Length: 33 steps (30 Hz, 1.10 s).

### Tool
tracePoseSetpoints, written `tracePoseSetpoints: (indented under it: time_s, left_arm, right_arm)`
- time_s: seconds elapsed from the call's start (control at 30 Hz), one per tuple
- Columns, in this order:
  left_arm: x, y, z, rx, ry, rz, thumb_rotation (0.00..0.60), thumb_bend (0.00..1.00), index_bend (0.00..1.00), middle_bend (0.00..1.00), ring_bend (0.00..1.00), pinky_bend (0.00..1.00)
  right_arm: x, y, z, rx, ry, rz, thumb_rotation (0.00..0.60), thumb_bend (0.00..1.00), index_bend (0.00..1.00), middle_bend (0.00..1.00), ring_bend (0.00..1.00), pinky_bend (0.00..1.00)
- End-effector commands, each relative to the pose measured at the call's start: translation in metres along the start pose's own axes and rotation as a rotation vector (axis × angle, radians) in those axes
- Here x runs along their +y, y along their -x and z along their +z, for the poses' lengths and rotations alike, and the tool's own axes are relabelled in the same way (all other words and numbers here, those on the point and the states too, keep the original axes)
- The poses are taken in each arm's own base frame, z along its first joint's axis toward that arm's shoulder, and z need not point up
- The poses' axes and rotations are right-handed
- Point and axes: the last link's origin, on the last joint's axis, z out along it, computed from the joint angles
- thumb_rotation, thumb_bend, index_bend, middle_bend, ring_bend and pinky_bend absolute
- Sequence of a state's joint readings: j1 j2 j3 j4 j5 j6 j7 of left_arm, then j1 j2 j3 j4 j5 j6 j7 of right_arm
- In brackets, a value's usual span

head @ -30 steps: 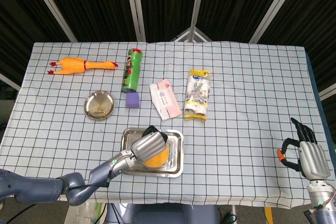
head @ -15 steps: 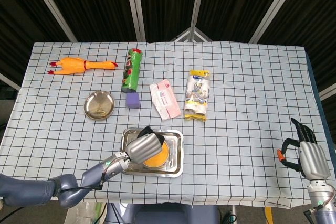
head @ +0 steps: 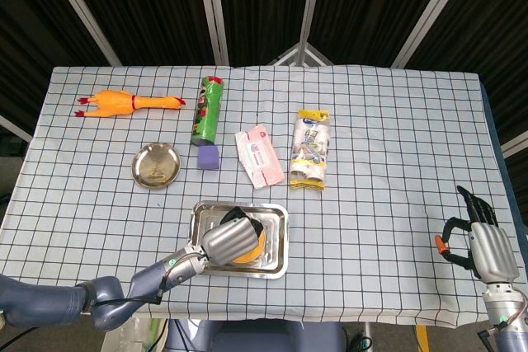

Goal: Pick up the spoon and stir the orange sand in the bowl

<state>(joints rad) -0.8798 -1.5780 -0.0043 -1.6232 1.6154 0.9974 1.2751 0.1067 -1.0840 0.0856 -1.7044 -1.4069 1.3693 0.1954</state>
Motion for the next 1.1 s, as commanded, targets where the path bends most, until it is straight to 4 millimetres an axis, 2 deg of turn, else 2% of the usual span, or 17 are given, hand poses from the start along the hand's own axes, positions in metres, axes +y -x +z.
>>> tracePoseSetpoints:
  time_s: [0.03,0.57,0.87,1.1]
  left_arm:
    - [0.004,0.001,0.003,-0.004,0.013,0.012,0.6,0.79,0.79,1.0,1.0,1.0]
    - [-0.009,0.027,0.006,-0.11,-0.042,0.059,0.6,0.79,0.8,1.0,1.0,1.0]
    - [-0.011,0.016,0.003,-0.055,-0.06,-0.003,0.6,0.79,0.8,1.0,1.0,1.0]
    - [-0.004,0.008,0.007,-0.022,-0.053,-0.039,0.6,0.79,0.8,1.0,1.0,1.0]
  right_arm:
    - [0.0,0.0,0.0,0.0,0.0,0.001,0.6,0.43,0.0,0.0,0.0,0.0]
    - [-0.001,0.0,0.0,-0.001,-0.003,0.004,0.6,0.43,0.0,0.0,0.0,0.0]
    - [-0.001,0.0,0.0,-0.002,-0.005,0.003,0.6,0.43,0.0,0.0,0.0,0.0]
    - [-0.001,0.0,-0.001,-0.003,-0.001,0.003,0.6,0.43,0.0,0.0,0.0,0.0]
